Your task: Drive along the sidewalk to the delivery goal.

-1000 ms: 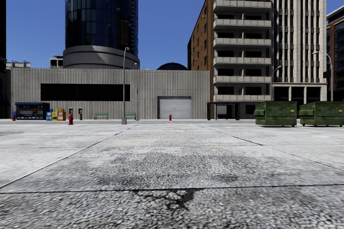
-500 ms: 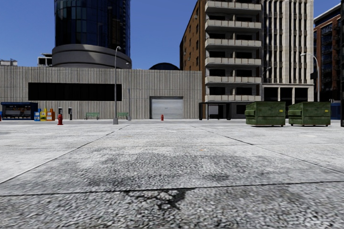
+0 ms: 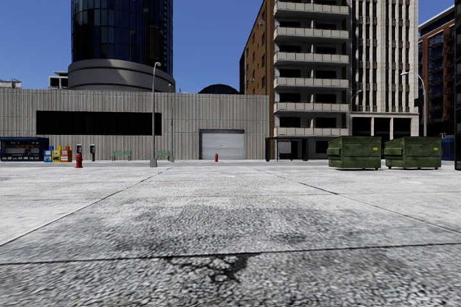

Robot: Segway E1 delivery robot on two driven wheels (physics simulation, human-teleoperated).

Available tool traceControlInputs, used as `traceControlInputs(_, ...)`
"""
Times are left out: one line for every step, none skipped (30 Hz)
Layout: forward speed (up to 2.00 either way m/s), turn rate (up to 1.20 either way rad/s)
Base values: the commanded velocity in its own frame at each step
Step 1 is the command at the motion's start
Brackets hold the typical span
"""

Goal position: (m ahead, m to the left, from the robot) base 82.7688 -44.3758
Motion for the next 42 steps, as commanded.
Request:
traceControlInputs(2.00,0.00)
traceControlInputs(2.00,0.00)
traceControlInputs(2.00,0.00)
traceControlInputs(2.00,0.00)
traceControlInputs(2.00,0.00)
traceControlInputs(2.00,0.00)
traceControlInputs(2.00,0.00)
traceControlInputs(2.00,0.00)
traceControlInputs(2.00,0.00)
traceControlInputs(2.00,0.00)
traceControlInputs(2.00,0.00)
traceControlInputs(2.00,0.00)
traceControlInputs(2.00,0.00)
traceControlInputs(2.00,0.00)
traceControlInputs(2.00,0.00)
traceControlInputs(2.00,0.00)
traceControlInputs(2.00,0.00)
traceControlInputs(2.00,0.00)
traceControlInputs(2.00,0.00)
traceControlInputs(2.00,0.00)
traceControlInputs(2.00,0.00)
traceControlInputs(2.00,0.00)
traceControlInputs(2.00,0.00)
traceControlInputs(2.00,0.00)
traceControlInputs(2.00,0.00)
traceControlInputs(2.00,0.00)
traceControlInputs(2.00,0.00)
traceControlInputs(2.00,0.00)
traceControlInputs(2.00,0.00)
traceControlInputs(2.00,0.00)
traceControlInputs(2.00,0.00)
traceControlInputs(2.00,0.00)
traceControlInputs(2.00,0.00)
traceControlInputs(2.00,0.00)
traceControlInputs(2.00,0.00)
traceControlInputs(2.00,0.00)
traceControlInputs(2.00,0.00)
traceControlInputs(2.00,0.00)
traceControlInputs(2.00,0.00)
traceControlInputs(2.00,0.00)
traceControlInputs(2.00,0.00)
traceControlInputs(2.00,0.00)
